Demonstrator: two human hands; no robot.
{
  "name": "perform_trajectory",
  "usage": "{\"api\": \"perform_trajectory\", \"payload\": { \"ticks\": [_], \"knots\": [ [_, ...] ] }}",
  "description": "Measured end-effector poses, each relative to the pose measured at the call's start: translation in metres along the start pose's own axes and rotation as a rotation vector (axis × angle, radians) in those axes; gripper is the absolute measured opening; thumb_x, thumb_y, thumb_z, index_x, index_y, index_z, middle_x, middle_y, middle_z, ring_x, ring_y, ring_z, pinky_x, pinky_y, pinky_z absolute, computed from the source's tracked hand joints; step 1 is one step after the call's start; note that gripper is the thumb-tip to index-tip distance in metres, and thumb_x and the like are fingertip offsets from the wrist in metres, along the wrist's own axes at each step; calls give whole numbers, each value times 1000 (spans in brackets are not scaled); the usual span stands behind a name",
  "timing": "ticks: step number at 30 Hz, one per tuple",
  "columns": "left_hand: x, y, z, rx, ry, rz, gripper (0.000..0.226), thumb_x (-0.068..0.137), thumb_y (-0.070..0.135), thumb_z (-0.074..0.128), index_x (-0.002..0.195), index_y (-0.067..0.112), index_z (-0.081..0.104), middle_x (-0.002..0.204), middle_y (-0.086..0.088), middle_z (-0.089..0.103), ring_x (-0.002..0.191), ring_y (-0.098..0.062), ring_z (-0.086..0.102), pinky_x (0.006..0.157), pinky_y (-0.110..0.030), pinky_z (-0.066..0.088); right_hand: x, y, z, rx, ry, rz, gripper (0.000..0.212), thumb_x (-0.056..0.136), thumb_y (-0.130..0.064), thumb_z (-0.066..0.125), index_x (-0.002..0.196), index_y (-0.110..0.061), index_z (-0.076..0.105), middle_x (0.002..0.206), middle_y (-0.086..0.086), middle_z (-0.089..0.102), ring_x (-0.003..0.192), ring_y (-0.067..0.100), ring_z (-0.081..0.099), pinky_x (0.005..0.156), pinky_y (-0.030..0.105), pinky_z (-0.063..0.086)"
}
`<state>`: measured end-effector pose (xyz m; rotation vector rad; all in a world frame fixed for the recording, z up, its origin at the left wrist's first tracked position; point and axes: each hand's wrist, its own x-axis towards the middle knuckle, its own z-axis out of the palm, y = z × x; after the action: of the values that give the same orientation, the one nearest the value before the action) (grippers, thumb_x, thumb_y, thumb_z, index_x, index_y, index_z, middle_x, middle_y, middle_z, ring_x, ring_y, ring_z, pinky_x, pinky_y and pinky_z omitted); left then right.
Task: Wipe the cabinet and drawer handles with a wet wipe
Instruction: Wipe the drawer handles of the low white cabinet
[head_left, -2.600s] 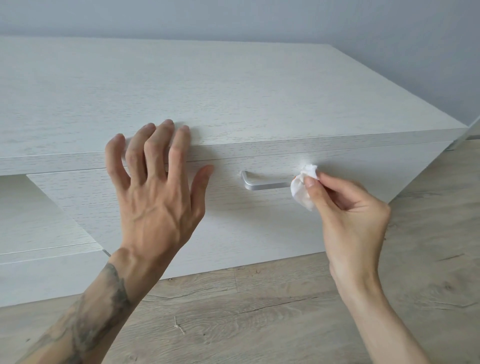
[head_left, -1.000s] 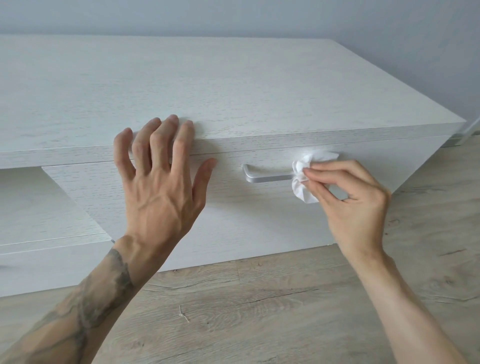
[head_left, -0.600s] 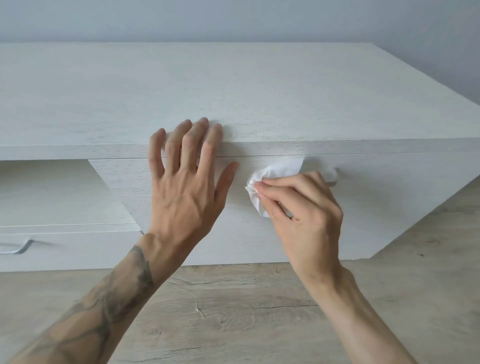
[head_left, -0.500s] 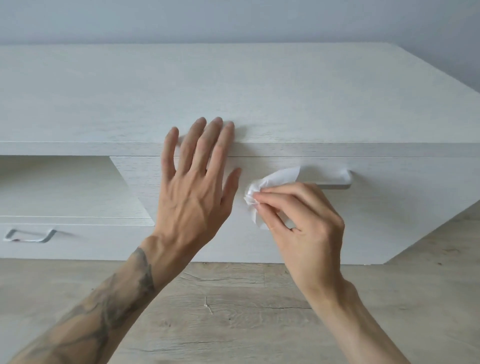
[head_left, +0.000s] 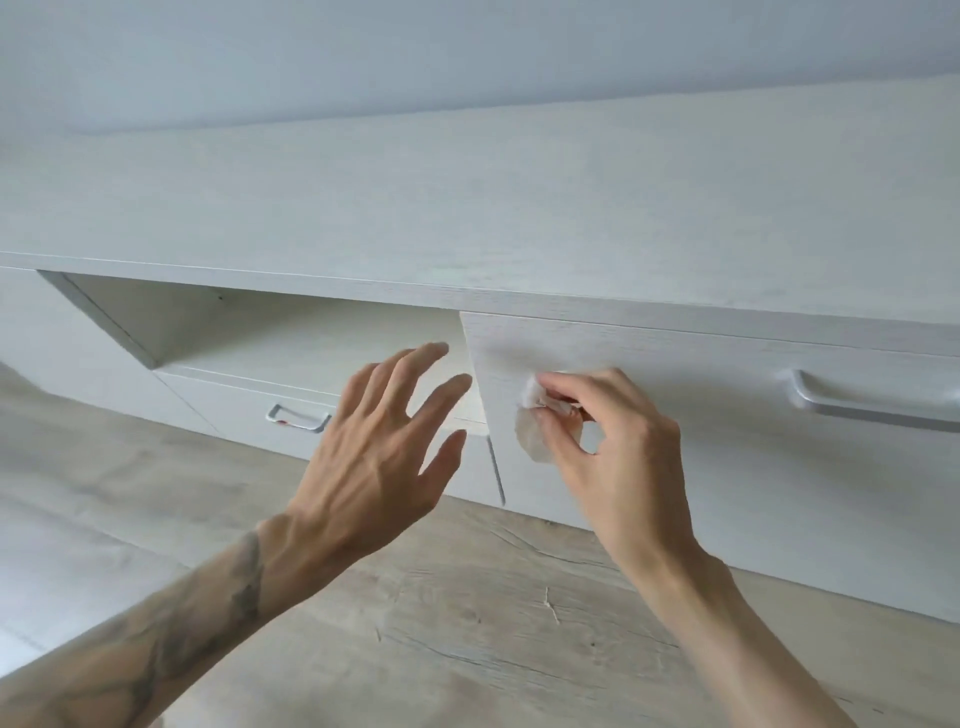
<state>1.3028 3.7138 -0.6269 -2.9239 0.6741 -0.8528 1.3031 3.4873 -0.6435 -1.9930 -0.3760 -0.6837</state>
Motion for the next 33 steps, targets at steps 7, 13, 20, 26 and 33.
{"api": "perform_trajectory", "payload": {
  "ticks": [7,13,20,26,33],
  "knots": [
    [-23,-111,24,-50,-121,-73,57,107,48,51,154,16,55,163,-10,45,146,-31,47,121,-46,35,17,-37,95,-57,-66,41,16,90,-4,79,102,-16,80,103,-7,72,91,6,68,81,22,53],
    [-44,-226,55,-120,-145,-68,60,108,49,46,159,17,50,163,-10,46,147,-30,47,122,-46,35,32,-62,169,-199,-85,115,14,92,-10,78,100,-21,79,96,-16,75,91,6,68,78,18,51],
    [-71,-339,105,-174,-197,2,61,108,47,45,157,13,52,159,-12,52,145,-33,51,121,-51,39,49,-77,252,-444,-175,175,16,91,-9,76,96,-24,78,91,-28,69,91,0,52,77,7,38],
    [-82,-381,130,-210,-273,89,61,108,49,42,156,13,53,159,-11,52,145,-33,51,120,-52,41,35,-87,297,-444,-69,272,23,90,-8,77,108,-23,78,95,-24,70,89,7,59,77,20,46],
    [-95,-383,144,-222,-271,88,61,107,46,45,157,12,51,161,-14,50,146,-35,51,120,-52,41,5,-78,342,-284,-10,421,26,93,-4,74,111,-22,77,98,-23,69,86,-8,59,77,4,41]
  ]
}}
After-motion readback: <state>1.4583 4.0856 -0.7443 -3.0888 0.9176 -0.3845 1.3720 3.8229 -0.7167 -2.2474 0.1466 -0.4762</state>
